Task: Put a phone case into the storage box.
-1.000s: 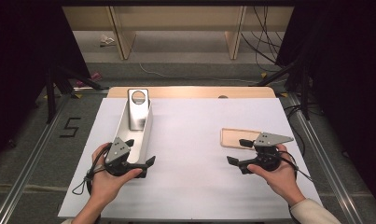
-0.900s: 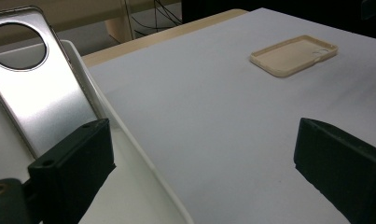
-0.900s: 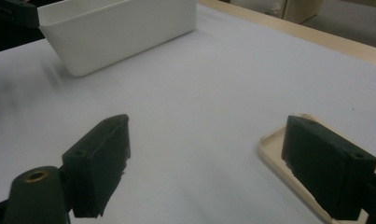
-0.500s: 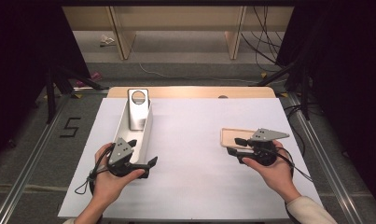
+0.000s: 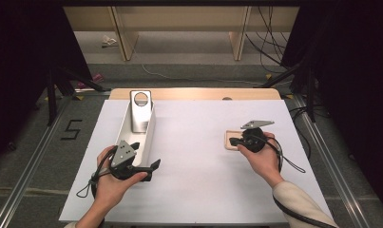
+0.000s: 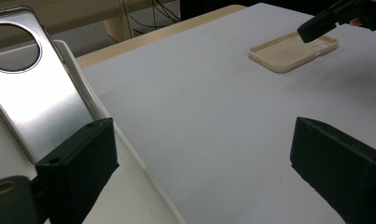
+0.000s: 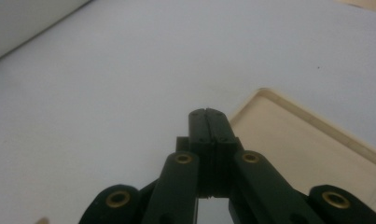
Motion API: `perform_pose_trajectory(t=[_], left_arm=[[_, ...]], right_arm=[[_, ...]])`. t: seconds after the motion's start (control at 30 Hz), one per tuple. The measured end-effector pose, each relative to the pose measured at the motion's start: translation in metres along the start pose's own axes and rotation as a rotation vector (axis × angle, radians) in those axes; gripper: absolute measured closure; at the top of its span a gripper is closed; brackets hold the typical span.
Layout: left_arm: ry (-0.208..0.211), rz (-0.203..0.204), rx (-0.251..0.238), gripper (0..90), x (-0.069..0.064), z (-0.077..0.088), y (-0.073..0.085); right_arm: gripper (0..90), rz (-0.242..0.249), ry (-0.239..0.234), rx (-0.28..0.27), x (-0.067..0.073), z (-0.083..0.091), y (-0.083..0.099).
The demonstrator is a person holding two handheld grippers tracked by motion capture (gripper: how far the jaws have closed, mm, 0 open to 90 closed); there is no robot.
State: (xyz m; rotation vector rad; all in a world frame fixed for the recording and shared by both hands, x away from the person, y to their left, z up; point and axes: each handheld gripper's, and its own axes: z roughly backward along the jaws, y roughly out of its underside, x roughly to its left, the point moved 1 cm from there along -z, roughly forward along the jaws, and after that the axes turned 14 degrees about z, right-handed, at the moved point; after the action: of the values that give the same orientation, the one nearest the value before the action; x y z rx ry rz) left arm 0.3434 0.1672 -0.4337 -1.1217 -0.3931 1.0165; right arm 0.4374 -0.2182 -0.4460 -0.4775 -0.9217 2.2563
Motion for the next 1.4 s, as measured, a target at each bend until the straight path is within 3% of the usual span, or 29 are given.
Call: perform_pose_trajectory(t=[0.37, 0.83, 1.4], left_arm=[[-0.002, 0.002, -0.005, 7.0, 0.001, 0.001, 0.000], [0.003, -0.004, -0.001, 7.8, 0.003, 0.001, 0.002], [0.004, -0.004, -0.003, 8.5, 0.002, 0.001, 0.002]], right_arm=[[90.0, -0.059, 0.032, 0.088, -0.009, -0.031, -0.001], [90.0, -0.097, 0.042, 0.136, -0.017, -0.039, 0.005], [90.0, -0.101, 0.040, 0.171, -0.014, -0.046, 0.003]])
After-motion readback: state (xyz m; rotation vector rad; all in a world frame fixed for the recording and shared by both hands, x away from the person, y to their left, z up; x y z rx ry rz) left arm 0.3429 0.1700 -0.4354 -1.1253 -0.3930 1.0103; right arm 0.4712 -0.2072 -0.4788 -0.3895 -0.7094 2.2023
